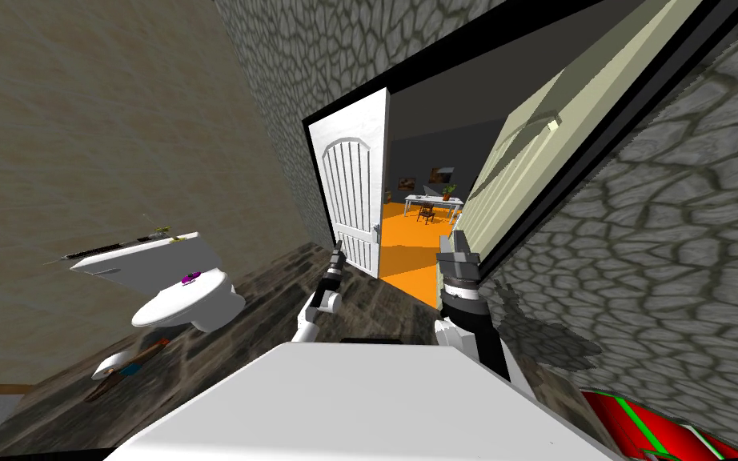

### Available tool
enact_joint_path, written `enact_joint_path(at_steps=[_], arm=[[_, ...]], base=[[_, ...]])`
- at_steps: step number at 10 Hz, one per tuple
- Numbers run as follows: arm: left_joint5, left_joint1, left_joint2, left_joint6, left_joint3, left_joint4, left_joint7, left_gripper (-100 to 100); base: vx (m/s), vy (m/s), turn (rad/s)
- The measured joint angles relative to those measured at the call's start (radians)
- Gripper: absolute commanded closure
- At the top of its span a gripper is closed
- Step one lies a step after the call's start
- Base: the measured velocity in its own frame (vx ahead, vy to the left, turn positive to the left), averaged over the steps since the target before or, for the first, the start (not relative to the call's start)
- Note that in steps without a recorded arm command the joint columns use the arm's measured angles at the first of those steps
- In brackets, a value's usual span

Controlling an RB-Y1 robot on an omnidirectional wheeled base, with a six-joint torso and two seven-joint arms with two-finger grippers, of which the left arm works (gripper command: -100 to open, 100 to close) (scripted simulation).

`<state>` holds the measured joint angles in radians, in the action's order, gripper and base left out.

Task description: Push the door open

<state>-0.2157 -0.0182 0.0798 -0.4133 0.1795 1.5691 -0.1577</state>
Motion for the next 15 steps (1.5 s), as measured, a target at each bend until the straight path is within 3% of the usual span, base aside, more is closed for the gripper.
enact_joint_path(at_steps=[11, 13, 15], arm=[[-0.049, 0.148, -0.010, 0.001, 0.057, -0.272, -0.016, -100], [-0.056, 0.169, -0.018, 0.009, 0.066, -0.306, -0.023, -100], [-0.063, 0.199, -0.028, 0.002, 0.076, -0.366, -0.028, -100]], base=[[0.090, 0.054, -0.069], [0.094, 0.059, -0.063], [0.079, 0.057, -0.066]])
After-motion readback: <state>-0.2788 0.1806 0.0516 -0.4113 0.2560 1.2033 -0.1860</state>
